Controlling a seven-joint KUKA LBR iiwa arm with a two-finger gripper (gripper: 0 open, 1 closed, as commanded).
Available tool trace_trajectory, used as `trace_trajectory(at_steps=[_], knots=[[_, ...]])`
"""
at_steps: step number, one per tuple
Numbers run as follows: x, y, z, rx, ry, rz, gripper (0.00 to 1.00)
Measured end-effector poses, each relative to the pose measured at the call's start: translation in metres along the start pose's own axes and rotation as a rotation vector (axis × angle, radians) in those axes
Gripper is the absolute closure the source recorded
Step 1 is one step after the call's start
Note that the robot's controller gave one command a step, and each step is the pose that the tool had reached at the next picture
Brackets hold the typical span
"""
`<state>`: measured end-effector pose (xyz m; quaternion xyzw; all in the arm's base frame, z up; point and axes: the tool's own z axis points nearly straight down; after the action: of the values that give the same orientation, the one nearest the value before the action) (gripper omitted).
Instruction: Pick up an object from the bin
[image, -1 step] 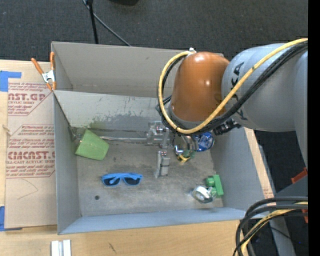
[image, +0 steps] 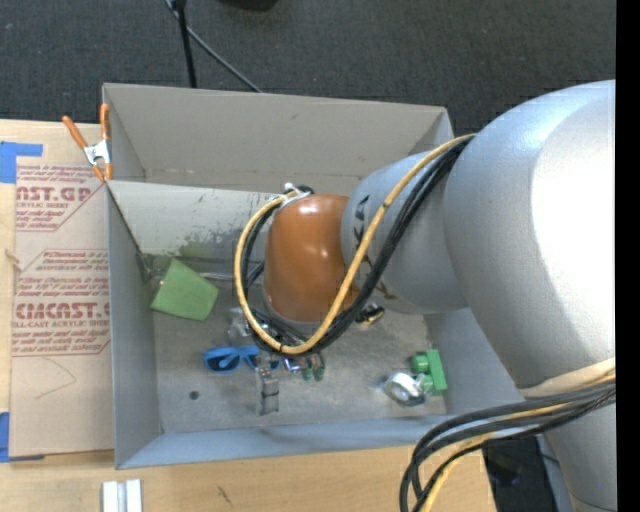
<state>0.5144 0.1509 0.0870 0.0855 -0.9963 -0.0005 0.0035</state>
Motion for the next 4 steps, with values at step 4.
trace_trajectory(at_steps=[4], knots=[[-0.002, 0.063, -0.157, 0.0, -0.017, -0.049, 1.0]])
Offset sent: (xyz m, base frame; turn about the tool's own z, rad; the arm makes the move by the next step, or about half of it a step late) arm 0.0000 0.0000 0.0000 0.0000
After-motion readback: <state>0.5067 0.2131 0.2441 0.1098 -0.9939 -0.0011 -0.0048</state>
